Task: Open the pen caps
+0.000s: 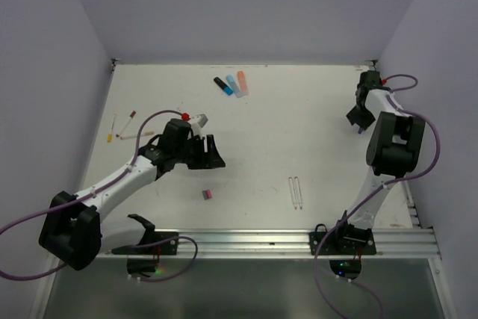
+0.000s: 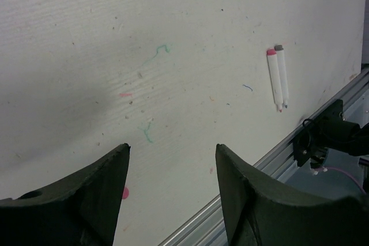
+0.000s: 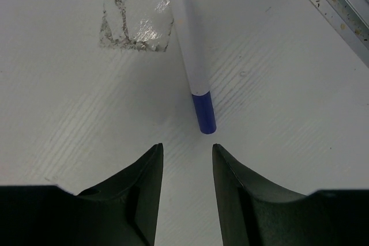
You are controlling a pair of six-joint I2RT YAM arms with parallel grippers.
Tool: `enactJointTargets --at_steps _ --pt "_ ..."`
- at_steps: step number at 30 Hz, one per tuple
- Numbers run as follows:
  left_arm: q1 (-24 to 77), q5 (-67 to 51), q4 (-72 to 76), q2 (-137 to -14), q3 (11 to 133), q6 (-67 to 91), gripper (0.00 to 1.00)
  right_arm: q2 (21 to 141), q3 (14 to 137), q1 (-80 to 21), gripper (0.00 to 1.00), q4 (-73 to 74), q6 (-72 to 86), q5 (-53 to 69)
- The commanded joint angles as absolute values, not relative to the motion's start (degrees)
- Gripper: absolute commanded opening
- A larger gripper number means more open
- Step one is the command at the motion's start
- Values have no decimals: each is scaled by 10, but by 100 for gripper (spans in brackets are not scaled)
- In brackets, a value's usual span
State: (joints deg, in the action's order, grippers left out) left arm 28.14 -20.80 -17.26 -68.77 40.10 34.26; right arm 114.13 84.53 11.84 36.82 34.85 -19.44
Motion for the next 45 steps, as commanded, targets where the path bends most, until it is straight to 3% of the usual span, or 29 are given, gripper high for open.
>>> enactJointTargets --at_steps 1,11,23,26,27,30,33,39,45 --pt "272 -236 -150 -688 421 313 64 1151 839 121 43 326 330 -231" --pt "242 -266 -150 -677 389 307 65 1159 842 142 44 316 288 -239" --pt "222 -281 -164 -676 386 297 65 1211 844 154 40 279 240 -165" --pt "221 -282 -165 -675 385 299 65 1222 847 154 31 294 238 -142" --pt "221 -283 -166 -676 385 299 65 1223 844 154 19 296 237 -135" --pt "221 -283 -172 -678 393 299 65 1216 837 155 6 313 241 -119" --pt "221 -285 -180 -680 403 299 65 1191 822 155 0 320 249 -105" --pt "221 -287 -207 -674 418 308 65 1115 782 141 0 339 262 -105" --pt "221 -316 -205 -639 413 369 63 949 701 96 0 353 287 -84"
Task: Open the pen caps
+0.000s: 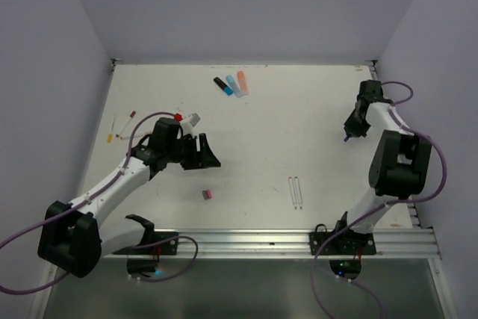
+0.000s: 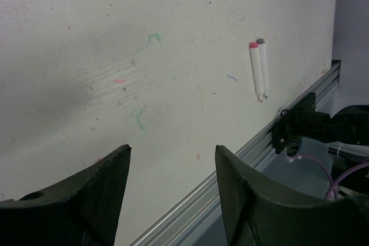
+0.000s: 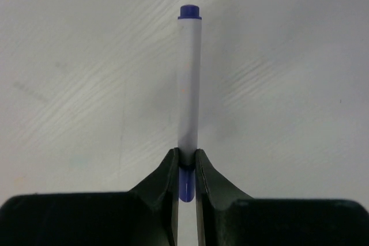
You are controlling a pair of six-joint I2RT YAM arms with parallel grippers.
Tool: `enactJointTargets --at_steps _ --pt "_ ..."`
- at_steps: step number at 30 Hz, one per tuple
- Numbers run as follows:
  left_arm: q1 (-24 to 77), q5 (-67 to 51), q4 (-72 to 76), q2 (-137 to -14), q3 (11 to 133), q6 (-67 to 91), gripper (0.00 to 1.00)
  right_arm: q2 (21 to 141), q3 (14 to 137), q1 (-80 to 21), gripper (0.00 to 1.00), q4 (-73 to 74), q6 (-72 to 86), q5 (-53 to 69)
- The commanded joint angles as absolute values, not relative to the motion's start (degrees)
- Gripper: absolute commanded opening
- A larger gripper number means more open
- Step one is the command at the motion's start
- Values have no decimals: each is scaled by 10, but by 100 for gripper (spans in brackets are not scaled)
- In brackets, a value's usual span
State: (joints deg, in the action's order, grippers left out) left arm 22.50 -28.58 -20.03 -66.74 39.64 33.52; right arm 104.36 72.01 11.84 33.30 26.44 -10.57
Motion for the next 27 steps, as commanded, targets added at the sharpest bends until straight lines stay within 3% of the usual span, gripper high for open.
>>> enactJointTargets --at_steps 1,6,14,27 --pt "221 -328 -194 -632 408 378 63 913 694 73 0 358 290 -77" --pt "240 -351 -115 -599 396 450 61 834 664 -17 0 377 318 -3" --pt "351 -323 64 -612 383 533 60 735 593 -109 0 340 380 247" --pt "430 -283 228 -686 384 618 56 630 508 -213 0 222 530 328"
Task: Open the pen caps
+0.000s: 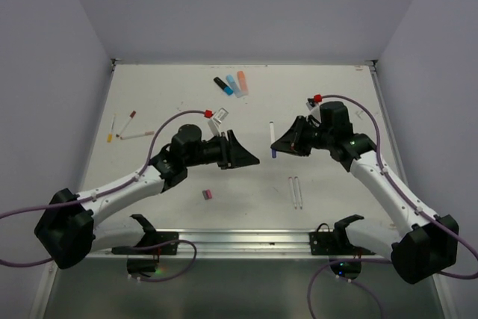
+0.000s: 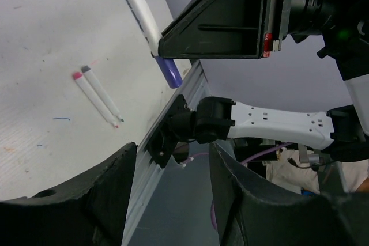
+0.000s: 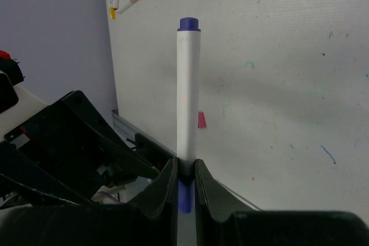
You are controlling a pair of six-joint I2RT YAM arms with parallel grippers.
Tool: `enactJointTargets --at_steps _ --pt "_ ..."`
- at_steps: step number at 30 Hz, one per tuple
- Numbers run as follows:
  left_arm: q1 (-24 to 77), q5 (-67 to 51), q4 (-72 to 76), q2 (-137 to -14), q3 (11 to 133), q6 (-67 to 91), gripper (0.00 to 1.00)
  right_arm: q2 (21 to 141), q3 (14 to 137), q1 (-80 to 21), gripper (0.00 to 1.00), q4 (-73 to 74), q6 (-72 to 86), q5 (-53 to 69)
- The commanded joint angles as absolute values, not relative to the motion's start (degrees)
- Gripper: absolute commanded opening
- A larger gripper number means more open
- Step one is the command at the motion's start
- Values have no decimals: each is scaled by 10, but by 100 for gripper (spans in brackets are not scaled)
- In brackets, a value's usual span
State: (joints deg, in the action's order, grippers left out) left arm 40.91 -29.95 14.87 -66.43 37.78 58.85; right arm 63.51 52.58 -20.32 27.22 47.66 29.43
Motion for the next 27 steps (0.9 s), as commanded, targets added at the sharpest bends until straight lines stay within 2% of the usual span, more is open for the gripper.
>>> enactJointTargets --at_steps 1,9,18,22,27 --pt "438 -284 226 -694 391 617 56 629 506 -214 0 217 534 328" --pt "454 -288 200 -759 456 593 54 635 494 -238 0 169 592 324" --pt "456 -286 210 -794 466 608 52 616 477 -249 0 163 606 316" --pt "457 -280 211 -800 467 613 50 611 477 -250 0 168 606 316" --pt "459 -273 223 -804 468 623 43 607 470 -252 0 168 606 319"
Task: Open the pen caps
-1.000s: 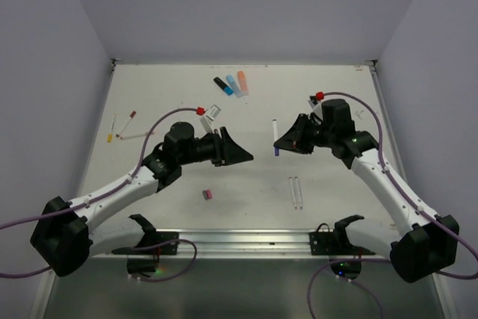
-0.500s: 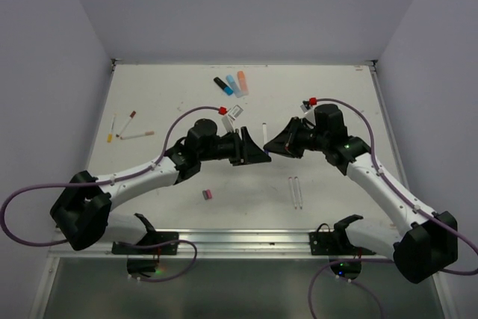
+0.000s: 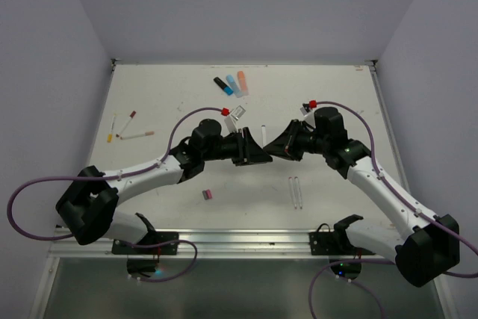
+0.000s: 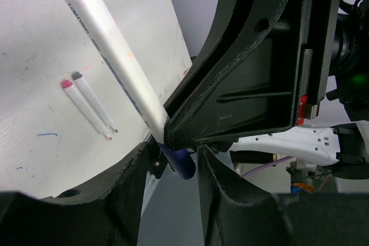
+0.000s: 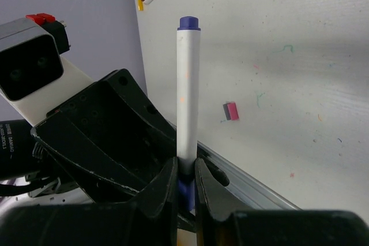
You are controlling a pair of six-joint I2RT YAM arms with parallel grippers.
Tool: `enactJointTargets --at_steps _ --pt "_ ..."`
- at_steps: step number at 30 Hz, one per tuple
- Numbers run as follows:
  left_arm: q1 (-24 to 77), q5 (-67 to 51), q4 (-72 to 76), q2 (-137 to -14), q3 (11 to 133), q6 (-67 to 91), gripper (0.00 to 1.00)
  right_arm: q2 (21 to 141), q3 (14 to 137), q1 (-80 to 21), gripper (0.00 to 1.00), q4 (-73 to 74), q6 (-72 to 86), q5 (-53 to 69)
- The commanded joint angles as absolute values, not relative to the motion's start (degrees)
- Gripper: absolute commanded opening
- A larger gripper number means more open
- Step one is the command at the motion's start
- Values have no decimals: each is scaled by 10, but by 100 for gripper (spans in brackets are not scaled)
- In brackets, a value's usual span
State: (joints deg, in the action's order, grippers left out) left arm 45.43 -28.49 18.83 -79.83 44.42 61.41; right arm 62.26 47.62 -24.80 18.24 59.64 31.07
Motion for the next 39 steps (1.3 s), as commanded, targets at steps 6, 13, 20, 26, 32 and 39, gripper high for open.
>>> enactJointTargets --at_steps 6,13,20,26,32,39 --pt "466 -264 227 -800 461 632 31 607 473 -257 0 175 599 323" --pt "467 -274 236 -798 456 636 0 620 489 -257 0 185 578 330" --pt "468 -306 269 -787 428 637 0 653 518 -257 23 195 541 344" --pt "468 -347 345 -777 390 672 0 673 520 -257 8 172 534 365" --pt "467 -451 595 -802 353 765 0 650 479 -257 0 59 551 424" --pt "467 -444 1086 -899 307 1018 0 614 425 -253 0 -188 628 461"
